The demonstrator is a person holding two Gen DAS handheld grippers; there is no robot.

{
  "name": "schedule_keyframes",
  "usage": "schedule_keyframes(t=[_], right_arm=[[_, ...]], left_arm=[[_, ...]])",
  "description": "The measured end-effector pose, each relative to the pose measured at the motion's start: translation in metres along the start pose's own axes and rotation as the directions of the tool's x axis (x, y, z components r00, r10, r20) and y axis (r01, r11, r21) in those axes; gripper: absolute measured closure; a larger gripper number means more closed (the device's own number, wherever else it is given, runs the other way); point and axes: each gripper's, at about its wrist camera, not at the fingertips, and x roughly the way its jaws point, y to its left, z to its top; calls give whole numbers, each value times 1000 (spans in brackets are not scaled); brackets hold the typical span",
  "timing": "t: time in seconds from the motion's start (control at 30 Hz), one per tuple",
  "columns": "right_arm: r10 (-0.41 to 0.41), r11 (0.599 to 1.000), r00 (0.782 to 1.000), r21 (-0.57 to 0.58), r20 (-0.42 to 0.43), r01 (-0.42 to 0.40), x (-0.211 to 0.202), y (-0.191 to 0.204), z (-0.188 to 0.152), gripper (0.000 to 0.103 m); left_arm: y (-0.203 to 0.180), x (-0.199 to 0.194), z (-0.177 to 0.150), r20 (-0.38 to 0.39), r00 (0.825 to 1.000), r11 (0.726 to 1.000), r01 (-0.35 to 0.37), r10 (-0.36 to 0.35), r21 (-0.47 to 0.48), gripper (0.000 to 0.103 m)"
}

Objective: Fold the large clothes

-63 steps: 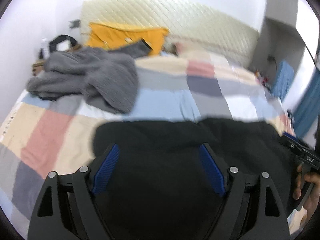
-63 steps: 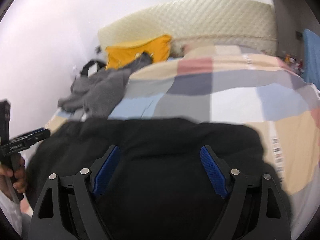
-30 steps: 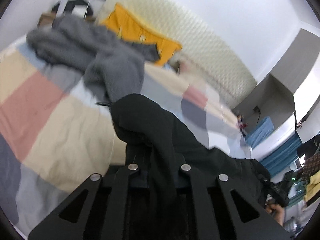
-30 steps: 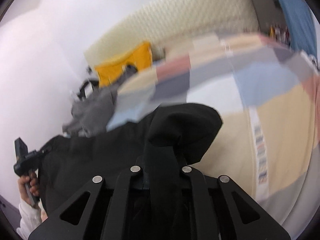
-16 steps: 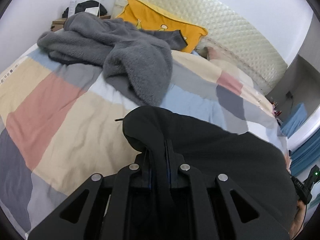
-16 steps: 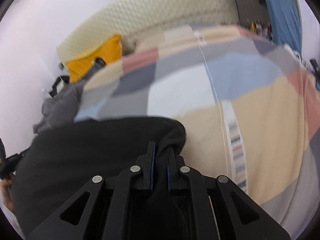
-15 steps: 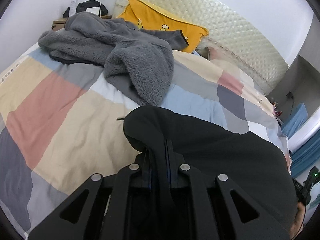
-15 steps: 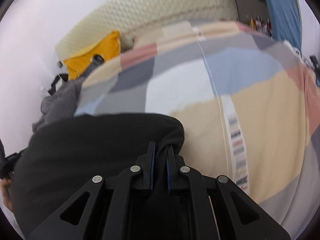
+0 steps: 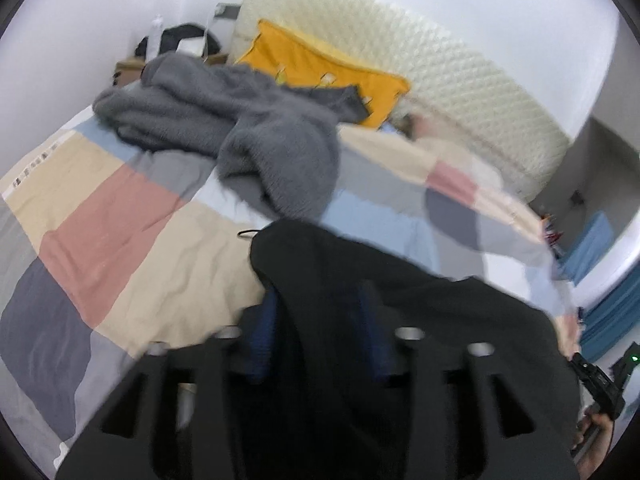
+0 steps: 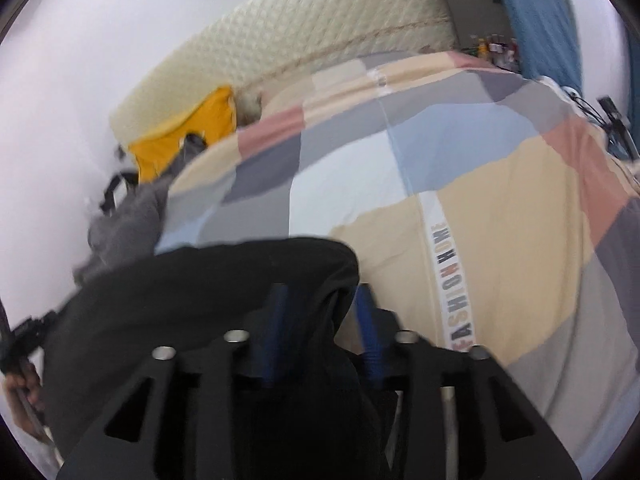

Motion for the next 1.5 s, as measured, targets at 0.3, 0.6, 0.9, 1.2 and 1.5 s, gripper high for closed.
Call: schedule_keyframes(t=[0.3, 0.6, 0.9, 1.2, 1.5], right_arm=[[11, 999, 983, -38, 185, -4, -123, 31, 16, 49], [24, 997, 915, -75, 403, 7, -267, 92, 19, 46], [138, 969, 851, -245, 506, -11, -370, 174, -16, 42], [250, 937, 793, -344, 556, -54, -417, 221, -72, 42], [231, 912, 825, -411, 515, 1, -423, 241, -123, 42]], left_arm=[[-43, -106, 14, 125, 989, 985, 62, -82, 158, 23], [-79, -215, 14, 187, 966, 965, 139, -181, 221, 21], [-104, -307, -11, 276, 937, 942, 126, -216, 311, 21], [-119, -370, -44, 319, 900, 898, 149, -296, 414, 21], [-104, -395, -81, 359, 898, 912, 99, -255, 399, 21]])
